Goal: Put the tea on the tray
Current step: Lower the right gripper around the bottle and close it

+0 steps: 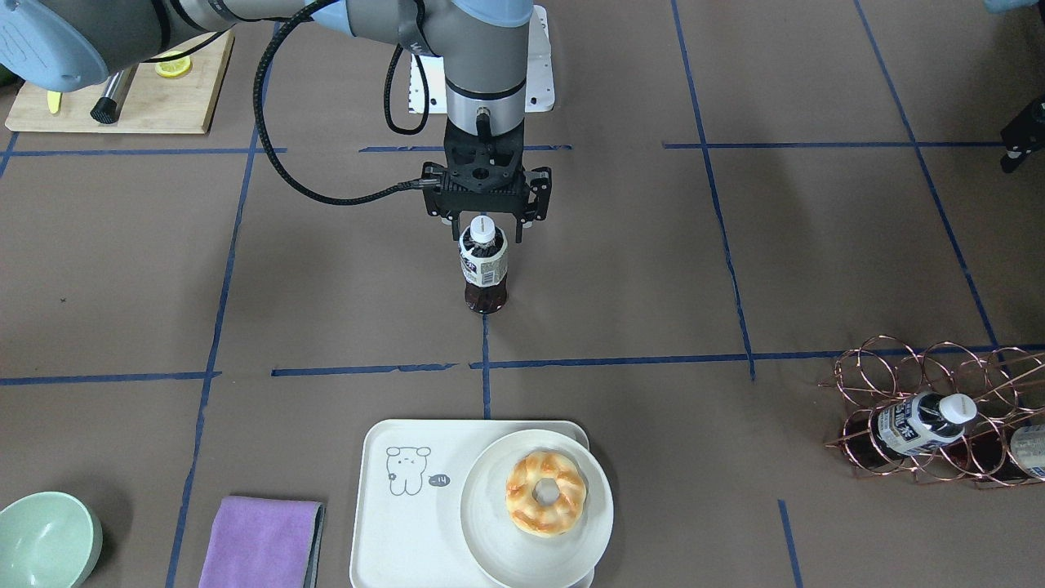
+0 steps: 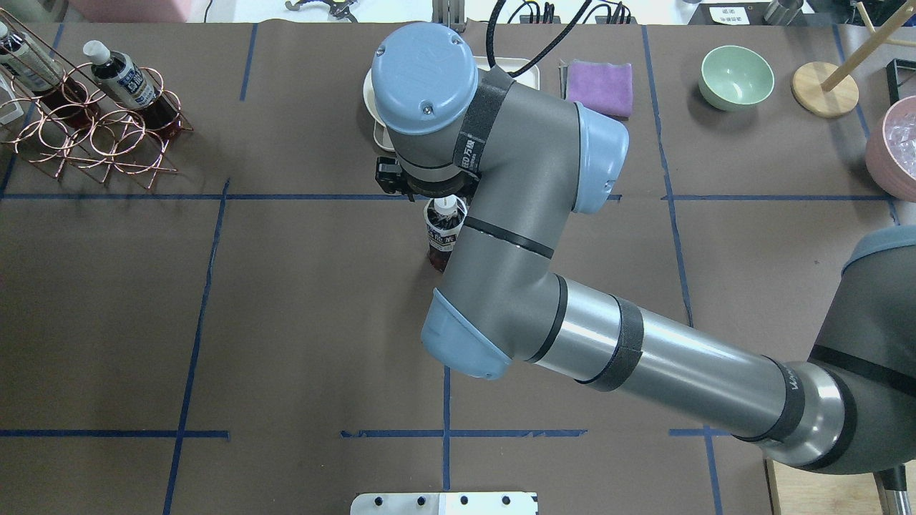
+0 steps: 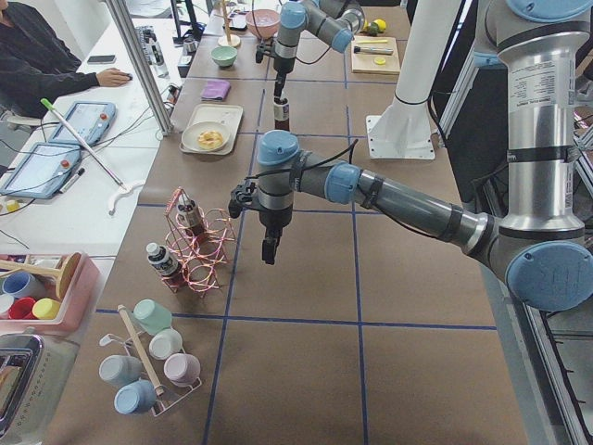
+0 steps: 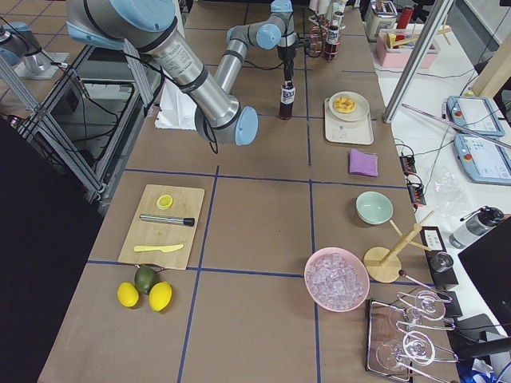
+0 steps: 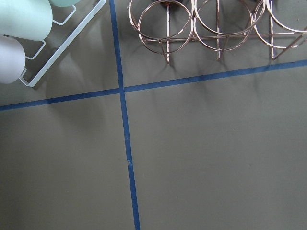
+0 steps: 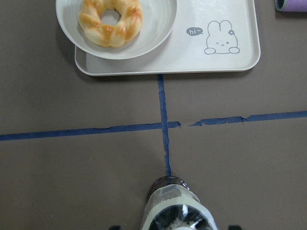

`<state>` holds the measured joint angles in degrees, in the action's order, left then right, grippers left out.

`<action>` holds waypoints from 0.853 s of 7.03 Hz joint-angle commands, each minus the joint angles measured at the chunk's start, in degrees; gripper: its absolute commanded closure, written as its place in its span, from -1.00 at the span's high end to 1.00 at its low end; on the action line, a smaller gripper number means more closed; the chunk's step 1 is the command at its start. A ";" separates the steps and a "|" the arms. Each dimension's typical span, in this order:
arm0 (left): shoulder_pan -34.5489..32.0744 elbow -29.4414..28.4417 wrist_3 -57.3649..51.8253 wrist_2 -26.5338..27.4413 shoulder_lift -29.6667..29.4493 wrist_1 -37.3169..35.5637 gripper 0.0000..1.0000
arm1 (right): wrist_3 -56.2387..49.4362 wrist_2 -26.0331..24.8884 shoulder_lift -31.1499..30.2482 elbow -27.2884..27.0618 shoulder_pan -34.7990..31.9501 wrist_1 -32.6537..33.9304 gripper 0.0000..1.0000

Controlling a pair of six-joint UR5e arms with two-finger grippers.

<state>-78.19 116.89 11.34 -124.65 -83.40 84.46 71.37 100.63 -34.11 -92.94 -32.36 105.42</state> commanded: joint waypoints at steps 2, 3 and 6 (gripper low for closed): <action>-0.12 0.00 0.00 -0.07 0.00 0.00 1.00 | -0.01 0.09 -0.43 -0.31 0.02 0.66 0.43; -0.03 -0.09 0.00 0.02 0.00 0.00 1.00 | -0.01 0.09 -0.35 -0.14 0.10 0.66 0.39; -0.03 -0.09 0.00 -0.07 -0.09 0.00 1.00 | -0.09 0.09 -0.43 -0.05 0.10 0.66 0.21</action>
<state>-78.23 116.83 11.34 -124.71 -83.47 84.46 71.31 100.72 -34.53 -93.06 -32.26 106.08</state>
